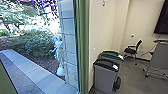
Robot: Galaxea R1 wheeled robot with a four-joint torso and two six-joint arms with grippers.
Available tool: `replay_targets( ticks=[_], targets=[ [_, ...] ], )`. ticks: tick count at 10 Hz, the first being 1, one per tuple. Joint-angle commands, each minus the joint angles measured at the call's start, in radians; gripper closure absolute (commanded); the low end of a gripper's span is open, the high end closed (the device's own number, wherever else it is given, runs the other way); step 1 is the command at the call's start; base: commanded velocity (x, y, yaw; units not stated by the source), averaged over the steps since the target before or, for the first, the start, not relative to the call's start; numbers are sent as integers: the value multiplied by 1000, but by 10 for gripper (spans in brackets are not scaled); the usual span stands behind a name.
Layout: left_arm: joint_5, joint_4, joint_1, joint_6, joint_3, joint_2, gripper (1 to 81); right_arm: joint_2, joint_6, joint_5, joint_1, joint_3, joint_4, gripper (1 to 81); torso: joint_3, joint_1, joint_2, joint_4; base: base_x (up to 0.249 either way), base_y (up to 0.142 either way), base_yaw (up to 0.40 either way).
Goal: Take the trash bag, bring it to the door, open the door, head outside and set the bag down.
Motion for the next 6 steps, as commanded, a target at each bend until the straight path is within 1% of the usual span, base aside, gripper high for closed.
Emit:
replay_targets(
  ticks=[1, 2, 6],
  targets=[
    [61, 15, -46, 3, 4, 7, 811, 18, -7, -49, 40, 11, -17, 10, 0, 0, 0, 0, 0, 0, 0],
    [63, 23, -47, 12, 4, 7, 811, 18, -7, -49, 41, 11, -17, 10, 0, 0, 0, 0, 0, 0, 0],
    [64, 28, -47, 12, 4, 2, 811, 24, -7, -51, 41, 11, -18, 10, 0, 0, 0, 0, 0, 0, 0]
  ],
)
